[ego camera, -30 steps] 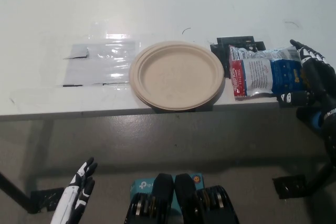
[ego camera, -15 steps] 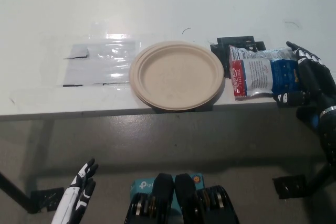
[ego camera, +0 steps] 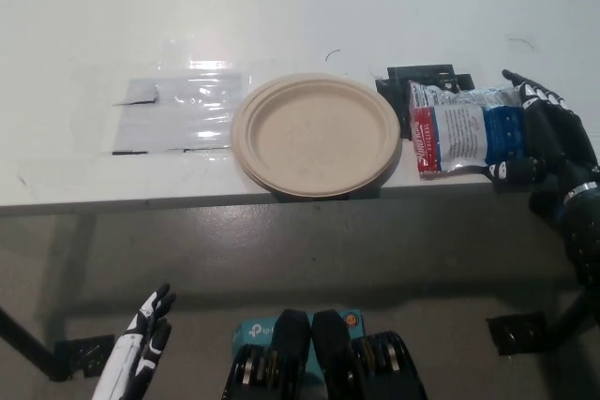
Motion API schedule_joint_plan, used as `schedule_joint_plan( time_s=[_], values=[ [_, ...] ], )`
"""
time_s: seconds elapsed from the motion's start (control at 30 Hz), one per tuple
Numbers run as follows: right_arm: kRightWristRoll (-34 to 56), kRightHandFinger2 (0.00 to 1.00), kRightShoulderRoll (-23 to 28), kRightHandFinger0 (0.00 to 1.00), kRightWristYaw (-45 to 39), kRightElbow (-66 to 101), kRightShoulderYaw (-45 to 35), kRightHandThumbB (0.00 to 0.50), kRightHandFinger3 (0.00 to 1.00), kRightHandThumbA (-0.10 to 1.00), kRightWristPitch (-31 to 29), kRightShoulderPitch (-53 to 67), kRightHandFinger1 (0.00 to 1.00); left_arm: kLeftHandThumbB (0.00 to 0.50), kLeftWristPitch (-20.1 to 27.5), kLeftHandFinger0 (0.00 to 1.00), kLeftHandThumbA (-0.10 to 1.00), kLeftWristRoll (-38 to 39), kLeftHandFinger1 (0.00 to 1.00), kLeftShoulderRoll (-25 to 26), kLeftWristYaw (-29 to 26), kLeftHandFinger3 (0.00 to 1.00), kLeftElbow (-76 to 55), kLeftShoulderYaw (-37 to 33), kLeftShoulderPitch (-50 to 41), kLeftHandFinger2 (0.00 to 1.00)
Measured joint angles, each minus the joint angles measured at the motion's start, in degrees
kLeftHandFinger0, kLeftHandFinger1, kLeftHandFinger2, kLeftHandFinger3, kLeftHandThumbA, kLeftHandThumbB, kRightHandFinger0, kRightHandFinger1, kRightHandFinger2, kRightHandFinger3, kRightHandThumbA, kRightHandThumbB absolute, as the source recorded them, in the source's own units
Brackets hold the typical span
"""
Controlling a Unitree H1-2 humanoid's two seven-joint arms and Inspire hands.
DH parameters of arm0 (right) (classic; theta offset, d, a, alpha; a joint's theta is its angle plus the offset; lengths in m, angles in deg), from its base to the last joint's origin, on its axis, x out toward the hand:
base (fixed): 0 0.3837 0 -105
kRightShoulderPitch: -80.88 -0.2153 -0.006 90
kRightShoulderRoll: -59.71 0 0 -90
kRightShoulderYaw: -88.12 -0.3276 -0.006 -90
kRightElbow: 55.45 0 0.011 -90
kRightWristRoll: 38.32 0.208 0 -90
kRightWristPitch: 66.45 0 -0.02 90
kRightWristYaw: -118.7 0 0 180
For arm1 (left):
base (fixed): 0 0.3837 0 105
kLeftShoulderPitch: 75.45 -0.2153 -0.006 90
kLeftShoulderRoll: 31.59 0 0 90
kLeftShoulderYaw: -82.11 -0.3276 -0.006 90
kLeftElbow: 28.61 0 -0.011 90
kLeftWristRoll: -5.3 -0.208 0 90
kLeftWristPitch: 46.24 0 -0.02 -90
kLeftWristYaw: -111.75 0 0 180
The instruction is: The robot picks up a small bag of sunflower seeds on the right hand side and take it to the empty plate on the left hand side then pours some sunflower seeds on to the plate.
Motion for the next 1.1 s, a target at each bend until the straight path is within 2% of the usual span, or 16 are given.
schedule_joint_plan(
  time_s=[0.13,0.17,0.23,0.27,0.3,0.33,0.37,0.4,0.57,0.7,0.83,0.87,0.93,1.0,1.03,1.1],
  values=[
    [-0.52,1.0,0.02,1.0,0.0,-1.36,1.47,0.414,1.0,1.0,0.04,-0.83,1.0,0.137,0.0,1.0,1.0,0.0,1.0,0.0,0.01,1.0,0.0,0.01,0.01,1.0],
    [-1.31,1.0,0.04,1.0,0.07,-3.24,3.06,0.437,1.0,0.94,0.04,-1.95,1.0,0.148,0.0,1.0,1.0,0.01,1.0,0.0,0.02,1.0,0.0,0.04,-0.05,1.0],
    [-3.0,1.0,0.04,1.0,0.71,-8.0,6.39,0.488,1.0,0.59,-0.3,-4.63,1.0,0.142,0.0,1.0,1.0,0.02,1.0,0.0,0.05,1.0,0.04,0.03,-0.03,1.0],
    [-3.71,0.95,0.03,0.93,1.31,-10.81,7.93,0.44,1.0,0.35,-0.68,-5.91,0.91,0.139,0.0,1.0,1.0,0.02,1.0,-0.02,0.05,1.0,0.04,0.02,0.03,1.0],
    [-4.29,0.7,-0.04,0.52,1.99,-13.89,9.45,0.394,0.85,0.16,-0.93,-7.18,0.59,0.139,0.0,1.0,1.0,0.02,1.0,-0.02,0.06,1.0,0.08,0.01,0.08,1.0],
    [-4.76,0.32,-0.1,0.08,2.64,-15.79,10.39,0.326,0.48,-0.06,-1.07,-7.91,0.18,0.148,0.0,1.0,1.0,0.02,1.0,-0.02,0.06,1.0,0.14,0.01,0.09,1.0],
    [-5.48,0.15,-0.26,0.02,4.19,-19.14,12.32,0.31,0.3,-0.09,-1.27,-9.08,0.04,0.152,0.0,1.0,1.0,0.02,1.0,-0.02,0.07,1.0,0.23,0.01,0.04,1.0],
    [-6.31,0.23,-0.36,0.0,6.15,-21.89,14.12,0.293,0.29,-0.1,-1.53,-10.41,0.06,0.149,0.0,1.0,1.0,0.02,1.0,-0.02,0.07,1.0,0.31,0.01,-0.06,1.0],
    [-9.92,0.29,-0.77,0.0,12.81,-33.97,22.9,0.253,0.19,-0.1,-2.58,-18.08,0.0,0.148,0.0,1.0,1.0,0.02,1.0,-0.03,0.14,1.0,0.35,0.0,0.01,1.0],
    [-12.19,0.39,-1.88,0.0,17.96,-43.91,28.7,0.208,0.25,-0.1,-4.49,-22.92,0.01,0.157,0.0,1.0,1.0,0.03,1.0,0.04,0.44,1.0,0.27,0.02,0.14,1.0],
    [-12.28,0.24,-3.55,0.0,22.16,-48.67,29.4,0.226,0.25,-0.1,-6.46,-24.53,0.0,0.175,0.0,1.0,1.0,0.37,1.0,0.44,0.75,1.0,0.13,0.16,0.2,1.0],
    [-12.2,0.25,-3.74,0.0,23.09,-49.15,29.32,0.214,0.15,-0.1,-6.83,-24.53,0.0,0.173,0.0,1.0,1.0,0.52,1.0,0.52,0.87,1.0,0.13,0.2,0.21,1.0],
    [-11.82,0.52,-4.19,0.0,25.01,-49.78,28.45,0.153,0.14,-0.1,-8.08,-24.24,0.08,0.14,0.01,1.0,1.0,0.75,1.0,0.67,1.0,1.0,0.12,0.2,0.22,1.0],
    [-11.17,0.67,-4.43,0.0,26.29,-50.0,27.31,0.151,0.22,-0.1,-9.27,-23.85,0.18,0.132,0.03,1.0,1.0,0.88,1.0,0.72,1.04,1.0,0.13,0.19,0.2,1.0],
    [-10.75,0.69,-4.54,0.0,27.08,-50.12,26.36,0.112,0.29,-0.1,-10.16,-23.59,0.21,0.138,0.03,1.0,1.0,0.92,1.0,0.73,1.05,1.0,0.13,0.18,0.2,1.0],
    [-9.51,0.72,-4.74,0.0,28.51,-50.32,23.95,0.088,0.52,-0.1,-12.05,-22.88,0.26,0.133,0.04,1.0,1.0,0.91,1.0,0.77,1.06,1.0,0.11,0.17,0.17,1.0]
  ],
)
